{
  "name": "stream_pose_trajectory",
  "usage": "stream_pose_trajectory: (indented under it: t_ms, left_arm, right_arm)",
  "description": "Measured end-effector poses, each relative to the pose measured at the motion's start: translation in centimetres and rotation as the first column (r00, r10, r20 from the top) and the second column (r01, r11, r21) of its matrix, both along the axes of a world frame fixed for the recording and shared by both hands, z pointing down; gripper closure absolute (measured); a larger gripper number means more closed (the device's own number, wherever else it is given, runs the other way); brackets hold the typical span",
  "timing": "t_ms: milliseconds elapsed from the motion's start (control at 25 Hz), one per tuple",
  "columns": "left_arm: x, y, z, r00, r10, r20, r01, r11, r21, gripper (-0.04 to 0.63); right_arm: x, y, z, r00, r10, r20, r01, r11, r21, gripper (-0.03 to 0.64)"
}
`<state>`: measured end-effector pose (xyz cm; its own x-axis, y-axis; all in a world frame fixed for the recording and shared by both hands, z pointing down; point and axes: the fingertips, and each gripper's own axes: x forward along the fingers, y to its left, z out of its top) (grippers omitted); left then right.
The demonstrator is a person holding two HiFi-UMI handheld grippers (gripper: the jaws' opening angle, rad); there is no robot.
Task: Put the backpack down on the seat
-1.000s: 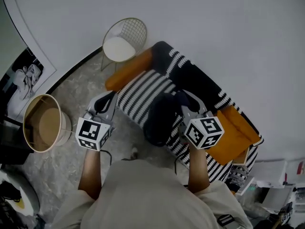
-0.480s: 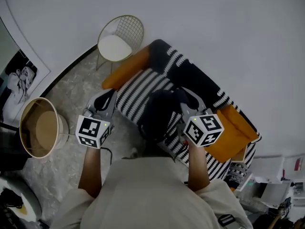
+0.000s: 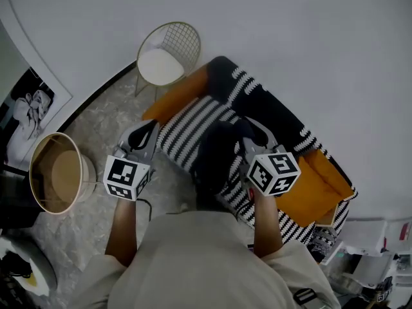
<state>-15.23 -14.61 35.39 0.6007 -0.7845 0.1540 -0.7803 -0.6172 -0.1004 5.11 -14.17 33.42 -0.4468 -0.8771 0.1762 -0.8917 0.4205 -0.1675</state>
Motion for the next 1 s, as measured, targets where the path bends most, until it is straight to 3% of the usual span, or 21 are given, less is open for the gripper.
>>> stream_pose_trajectory:
  t_ms: [440,640,1000]
  left_arm:
    - [1.1,-5.4,2.0,0.999,-0.012,0.034,0.014,0.999,-0.040,0.592]
    - [1.9,-8.5,2.6,0.999,-0.030,0.016,0.030,0.999,-0.043,0.592]
    - [2.5,-15.3,6.6,0.997,-0.065,0.047,0.072,0.987,-0.147,0.592]
  right_arm:
    - [1.0,-7.2,2.2,1.000,-0.020,0.003,0.020,0.999,-0.029,0.612]
    - [1.6,-11.2,3.6,0.999,-0.036,0.004,0.036,0.998,-0.055,0.612]
    - [2.9,-19.3,8.5,0.997,-0.056,0.053,0.064,0.986,-0.157,0.612]
